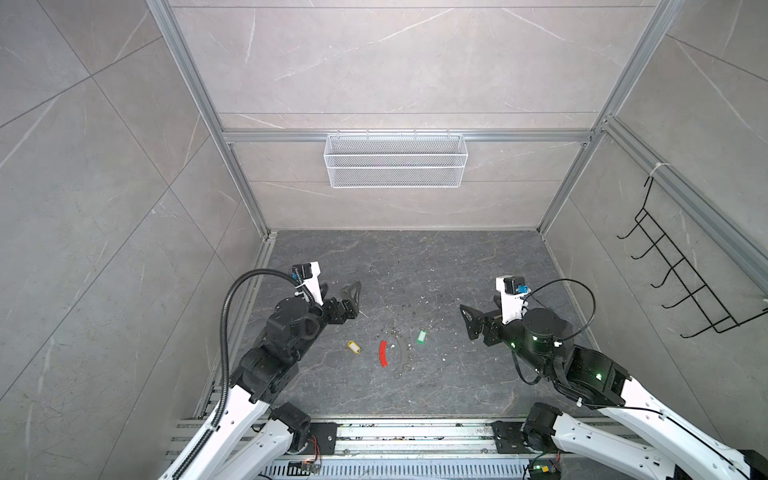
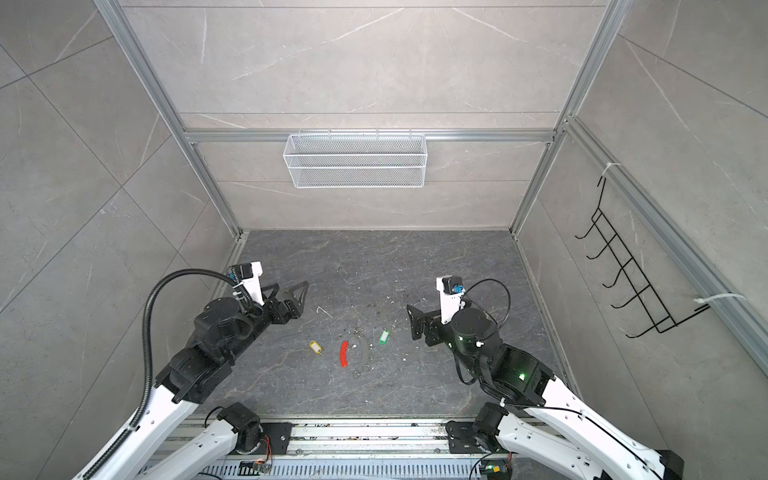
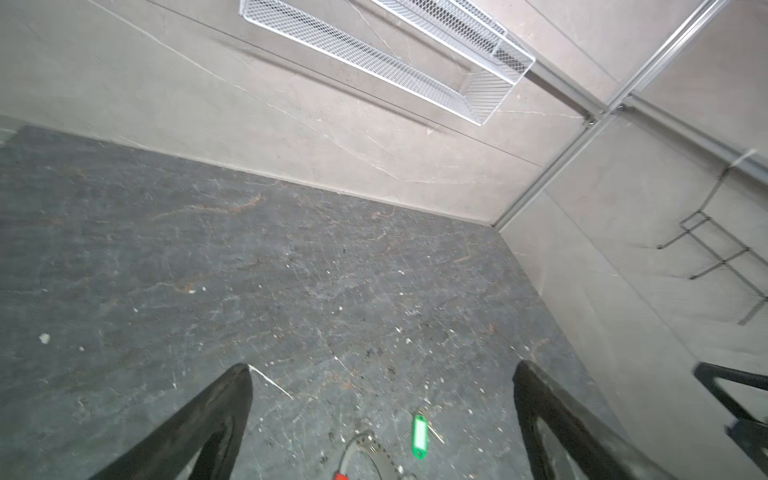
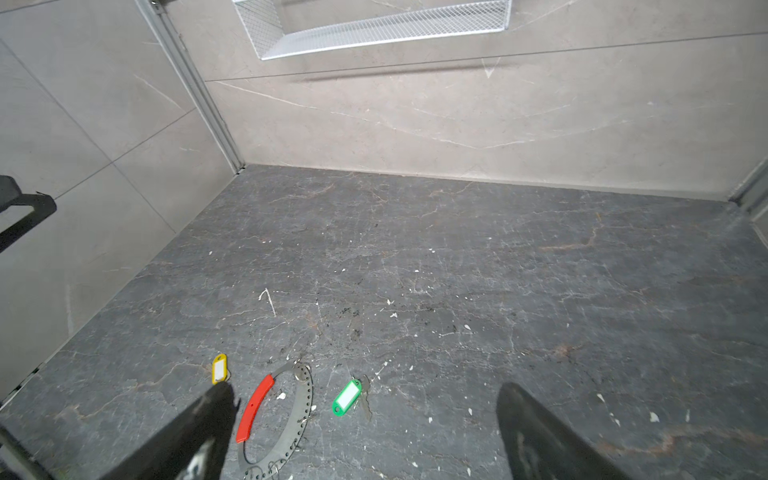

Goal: Remove the keys from the keyring

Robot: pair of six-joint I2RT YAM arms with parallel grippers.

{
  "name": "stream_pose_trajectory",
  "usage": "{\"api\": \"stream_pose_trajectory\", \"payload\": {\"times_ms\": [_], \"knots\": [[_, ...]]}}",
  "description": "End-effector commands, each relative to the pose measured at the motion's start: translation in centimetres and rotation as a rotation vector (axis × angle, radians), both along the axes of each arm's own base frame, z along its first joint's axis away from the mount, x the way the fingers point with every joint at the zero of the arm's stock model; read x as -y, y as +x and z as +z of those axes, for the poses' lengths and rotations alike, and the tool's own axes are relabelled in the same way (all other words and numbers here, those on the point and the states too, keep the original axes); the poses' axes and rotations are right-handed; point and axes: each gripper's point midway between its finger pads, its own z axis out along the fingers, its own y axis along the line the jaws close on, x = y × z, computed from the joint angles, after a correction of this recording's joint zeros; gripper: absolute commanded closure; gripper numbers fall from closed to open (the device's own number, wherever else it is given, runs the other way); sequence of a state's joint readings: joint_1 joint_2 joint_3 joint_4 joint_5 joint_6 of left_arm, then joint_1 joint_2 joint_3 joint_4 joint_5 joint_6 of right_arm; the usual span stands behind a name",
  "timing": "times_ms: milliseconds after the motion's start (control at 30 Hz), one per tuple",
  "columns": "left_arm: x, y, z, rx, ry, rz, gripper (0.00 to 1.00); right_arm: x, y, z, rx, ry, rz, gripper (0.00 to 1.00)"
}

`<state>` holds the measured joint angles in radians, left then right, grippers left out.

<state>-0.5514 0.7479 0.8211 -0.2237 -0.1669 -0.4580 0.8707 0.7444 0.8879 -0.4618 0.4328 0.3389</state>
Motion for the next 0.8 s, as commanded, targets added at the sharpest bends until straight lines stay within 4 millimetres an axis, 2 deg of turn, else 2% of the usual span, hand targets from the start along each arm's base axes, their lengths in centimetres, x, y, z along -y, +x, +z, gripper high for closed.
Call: {"api": "stream_pose_trajectory", "payload": {"times_ms": [0, 100, 167, 267, 333, 400, 500, 633, 733, 767], "knots": [[-1.1, 3.4, 1.6, 0.111, 0.150, 0.094, 0.00, 0.4, 1.2, -0.9, -0.016, -0.001, -0.091, 0.00], [-5.0, 7.0, -0.9, 0.058, 0.308, 0.263, 0.00, 0.1, 1.5, -0.4, 0.000, 0.005, -0.094, 0.00], [-8.5, 9.0, -3.4, -0.007, 0.404, 0.367, 0.00, -0.1, 1.5, 0.1, 0.015, 0.010, -0.081, 0.00], [-12.0, 10.9, -7.9, -0.136, 0.537, 0.428, 0.00, -0.1, 1.5, 0.9, 0.060, 0.036, -0.074, 0.01], [-13.2, 11.6, -11.2, -0.179, 0.643, 0.433, 0.00, 0.0, 1.6, 1.4, 0.090, 0.036, -0.071, 0.00], [-14.1, 12.2, -14.6, -0.202, 0.678, 0.431, 0.00, -0.7, 1.6, 1.5, 0.100, 0.009, -0.031, 0.01], [-15.0, 12.7, -18.4, -0.235, 0.671, 0.442, 0.00, -0.7, 2.0, 1.9, 0.099, -0.005, -0.046, 0.00], [-14.4, 13.5, -20.0, -0.171, 0.675, 0.410, 0.00, -1.0, 1.8, 2.9, 0.204, 0.007, -0.003, 0.00], [-14.3, 13.6, -22.0, -0.208, 0.663, 0.363, 0.00, -0.9, 1.6, 3.3, 0.267, 0.012, 0.003, 0.00], [-14.3, 13.9, -22.1, -0.196, 0.668, 0.367, 0.00, -0.7, 1.6, 3.6, 0.278, 0.021, -0.001, 0.00]]}}
